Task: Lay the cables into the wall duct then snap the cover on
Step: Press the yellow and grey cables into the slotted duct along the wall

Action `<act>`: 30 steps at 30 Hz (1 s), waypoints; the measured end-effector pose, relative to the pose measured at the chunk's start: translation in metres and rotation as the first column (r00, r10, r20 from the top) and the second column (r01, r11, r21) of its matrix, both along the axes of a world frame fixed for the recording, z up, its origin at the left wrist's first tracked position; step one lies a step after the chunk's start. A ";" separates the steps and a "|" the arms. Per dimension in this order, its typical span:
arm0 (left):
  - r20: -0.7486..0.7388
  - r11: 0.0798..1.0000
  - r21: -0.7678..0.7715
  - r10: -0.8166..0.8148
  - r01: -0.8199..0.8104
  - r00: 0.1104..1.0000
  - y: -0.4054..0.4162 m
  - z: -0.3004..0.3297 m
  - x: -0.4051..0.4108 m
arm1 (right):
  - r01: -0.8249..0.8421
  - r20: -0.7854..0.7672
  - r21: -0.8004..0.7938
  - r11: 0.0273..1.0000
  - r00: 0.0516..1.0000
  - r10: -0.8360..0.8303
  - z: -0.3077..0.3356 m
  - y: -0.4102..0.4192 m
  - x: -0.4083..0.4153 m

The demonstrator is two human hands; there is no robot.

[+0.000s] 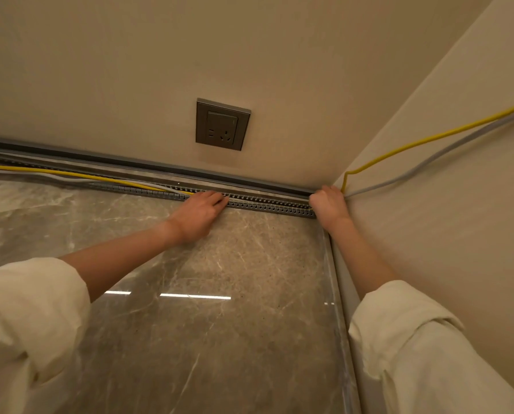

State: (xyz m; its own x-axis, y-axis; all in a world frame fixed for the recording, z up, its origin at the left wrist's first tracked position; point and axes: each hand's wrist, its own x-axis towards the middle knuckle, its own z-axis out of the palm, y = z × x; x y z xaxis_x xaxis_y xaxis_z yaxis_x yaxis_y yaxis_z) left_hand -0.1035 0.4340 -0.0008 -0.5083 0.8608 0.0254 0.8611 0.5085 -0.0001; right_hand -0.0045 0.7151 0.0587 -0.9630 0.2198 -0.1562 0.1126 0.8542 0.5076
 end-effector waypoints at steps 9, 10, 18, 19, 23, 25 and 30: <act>-0.036 0.999 -0.049 0.003 -0.005 0.999 0.002 -0.004 0.001 | 0.093 0.041 -0.056 0.994 0.995 -0.091 0.001 -0.012 0.000; -0.035 0.999 -0.050 0.006 -0.007 0.999 0.002 -0.004 0.001 | 0.116 0.038 -0.059 0.992 0.993 -0.113 -0.001 -0.018 0.001; -0.001 0.999 -0.030 0.043 -0.043 0.999 -0.014 -0.008 0.002 | 0.176 -0.226 -0.265 0.948 0.944 -0.239 -0.033 -0.099 0.002; -0.006 0.999 -0.025 0.042 -0.043 0.999 -0.018 -0.007 0.002 | 0.172 -0.241 -0.315 0.933 0.937 -0.254 -0.035 -0.107 0.001; -0.016 0.998 -0.011 0.060 -0.060 0.998 -0.033 -0.004 -0.003 | 0.212 -0.245 -0.449 0.868 0.905 -0.347 -0.043 -0.130 -0.003; -0.022 0.998 -0.008 0.068 -0.068 0.997 -0.044 -0.003 -0.004 | 0.223 -0.251 -0.487 0.844 0.890 -0.380 -0.044 -0.141 -0.005; -0.006 0.991 0.014 0.135 -0.135 0.991 -0.086 0.004 -0.009 | 0.171 -0.282 -0.466 0.868 0.901 -0.329 -0.046 -0.173 -0.013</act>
State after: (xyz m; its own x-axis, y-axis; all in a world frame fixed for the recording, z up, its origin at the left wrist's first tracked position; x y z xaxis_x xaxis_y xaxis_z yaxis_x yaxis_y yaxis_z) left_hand -0.1121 0.3481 0.0036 -0.6198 0.7837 0.0404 0.7844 0.6203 0.0017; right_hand -0.0175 0.5423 0.0131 -0.8923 0.4498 0.0387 0.4500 0.8930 -0.0038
